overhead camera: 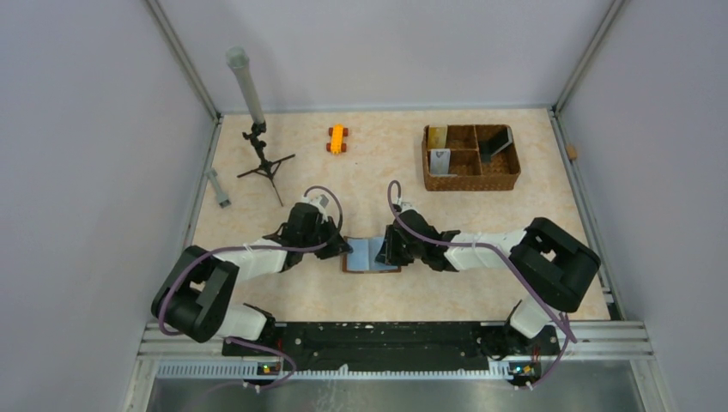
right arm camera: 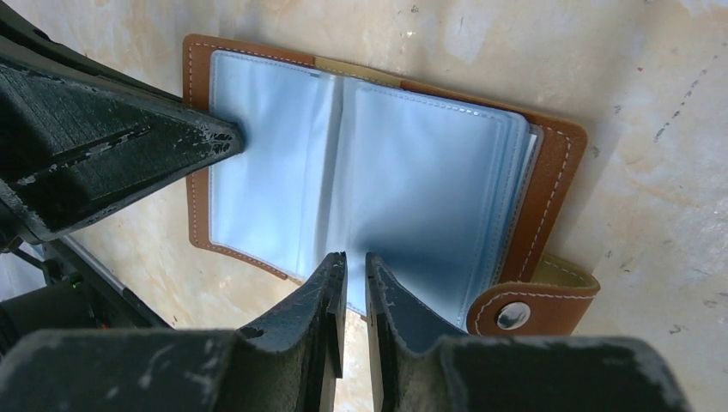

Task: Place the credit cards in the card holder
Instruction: Open the card holder at the center of the board.

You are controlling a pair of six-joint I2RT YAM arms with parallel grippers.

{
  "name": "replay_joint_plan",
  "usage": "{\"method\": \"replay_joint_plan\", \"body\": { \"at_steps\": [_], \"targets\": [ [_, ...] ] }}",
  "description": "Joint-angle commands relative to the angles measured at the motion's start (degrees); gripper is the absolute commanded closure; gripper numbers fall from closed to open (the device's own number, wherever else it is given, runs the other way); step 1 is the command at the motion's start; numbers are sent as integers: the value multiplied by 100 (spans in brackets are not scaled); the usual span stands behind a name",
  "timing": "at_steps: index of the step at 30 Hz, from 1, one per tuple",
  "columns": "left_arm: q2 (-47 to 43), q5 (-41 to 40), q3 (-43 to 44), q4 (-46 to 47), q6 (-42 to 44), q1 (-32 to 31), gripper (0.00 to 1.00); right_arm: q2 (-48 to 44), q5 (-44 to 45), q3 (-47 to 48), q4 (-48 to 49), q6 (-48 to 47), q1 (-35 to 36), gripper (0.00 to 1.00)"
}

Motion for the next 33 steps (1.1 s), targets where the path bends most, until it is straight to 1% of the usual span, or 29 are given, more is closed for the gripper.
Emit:
{"method": "replay_joint_plan", "body": {
  "at_steps": [1, 3, 7, 10, 14, 19, 22, 24, 26, 31, 33],
  "targets": [
    [15, -768, 13, -612, 245, 14, 85, 92, 343, -186, -595, -83, -4, 83],
    [-83, -946, 93, -834, 318, 19, 75, -1, 282, -134, -573, -149, -6, 83],
    [-441, -1233, 358, -1391, 451, 15, 61, -157, 6, 171, -657, -408, -4, 81],
    [-754, -1404, 644, -1773, 533, 18, 51, -231, -157, 551, -904, -648, -5, 79],
    [-1132, -1390, 1025, -2076, 581, 17, 43, -399, -279, 1029, -1315, -909, -8, 77],
    [-1506, -1010, 1351, -2122, 577, 16, 37, -761, -202, 1378, -1771, -1084, -10, 72],
    [-1613, -570, 1441, -2002, 475, 15, 37, -926, -114, 1459, -1992, -1100, -44, 71],
    [-1640, -280, 1435, -1827, 383, 18, 37, -995, -103, 1386, -1948, -1100, -95, 68],
    [-1642, -101, 1406, -1678, 273, 16, 37, -992, -106, 1253, -1809, -1098, -158, 68],
    [-1665, -6, 1396, -1585, 199, 18, 37, -832, -179, 986, -1483, -975, -302, 68],
    [-1717, 139, 1408, -1410, 201, 15, 37, -835, -171, 917, -1406, -957, -354, 68]
  ]
}}
